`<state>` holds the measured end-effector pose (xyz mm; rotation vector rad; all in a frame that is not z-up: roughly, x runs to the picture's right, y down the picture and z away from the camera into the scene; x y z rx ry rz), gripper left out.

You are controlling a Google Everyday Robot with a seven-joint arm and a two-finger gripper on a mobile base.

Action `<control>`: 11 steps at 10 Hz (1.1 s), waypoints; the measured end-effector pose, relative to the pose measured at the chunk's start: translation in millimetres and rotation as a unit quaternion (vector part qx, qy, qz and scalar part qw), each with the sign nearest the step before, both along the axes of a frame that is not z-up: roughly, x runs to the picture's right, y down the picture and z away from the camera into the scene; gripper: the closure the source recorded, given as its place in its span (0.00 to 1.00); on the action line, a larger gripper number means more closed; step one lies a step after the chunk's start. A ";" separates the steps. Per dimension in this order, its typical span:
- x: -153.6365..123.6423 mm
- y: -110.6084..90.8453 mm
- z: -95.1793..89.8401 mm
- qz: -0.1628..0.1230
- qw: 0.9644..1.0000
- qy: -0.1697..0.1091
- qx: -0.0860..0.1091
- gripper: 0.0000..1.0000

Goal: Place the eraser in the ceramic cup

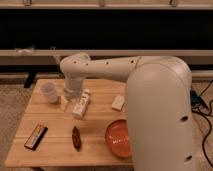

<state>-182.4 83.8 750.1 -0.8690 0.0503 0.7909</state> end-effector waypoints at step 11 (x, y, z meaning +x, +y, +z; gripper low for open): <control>0.2 -0.4 -0.5 -0.003 1.000 -0.001 0.005 0.35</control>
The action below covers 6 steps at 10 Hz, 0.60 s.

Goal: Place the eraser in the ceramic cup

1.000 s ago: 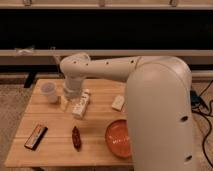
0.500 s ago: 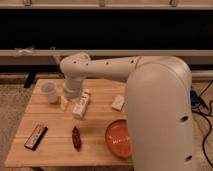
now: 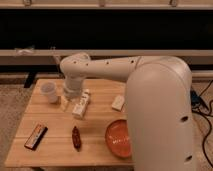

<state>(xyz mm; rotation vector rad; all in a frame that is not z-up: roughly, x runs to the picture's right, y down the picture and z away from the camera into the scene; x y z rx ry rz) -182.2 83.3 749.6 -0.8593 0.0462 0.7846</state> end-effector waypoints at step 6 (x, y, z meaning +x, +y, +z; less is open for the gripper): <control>-84.4 -5.7 -40.7 -0.212 0.946 -0.182 0.165 0.35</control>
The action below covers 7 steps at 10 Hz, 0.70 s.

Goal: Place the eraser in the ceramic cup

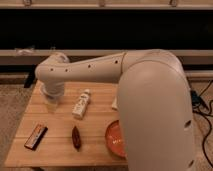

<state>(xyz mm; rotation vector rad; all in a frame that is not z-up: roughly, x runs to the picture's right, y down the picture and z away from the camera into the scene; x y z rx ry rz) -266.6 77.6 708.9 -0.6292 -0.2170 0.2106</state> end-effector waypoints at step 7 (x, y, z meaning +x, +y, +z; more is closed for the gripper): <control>-89.2 42.8 -16.6 -0.252 0.951 -0.141 0.114 0.35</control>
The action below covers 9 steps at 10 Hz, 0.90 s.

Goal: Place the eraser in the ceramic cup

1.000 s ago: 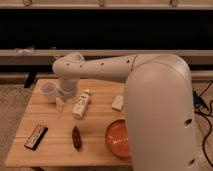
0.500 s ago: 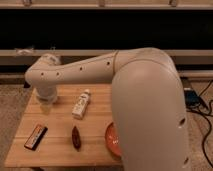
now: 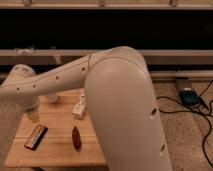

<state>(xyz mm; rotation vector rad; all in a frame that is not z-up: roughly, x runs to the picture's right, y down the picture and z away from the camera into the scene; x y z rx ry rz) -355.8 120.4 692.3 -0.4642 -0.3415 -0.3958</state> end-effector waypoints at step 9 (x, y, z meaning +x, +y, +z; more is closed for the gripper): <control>-42.8 86.5 36.4 -0.175 0.984 -0.008 0.038 0.35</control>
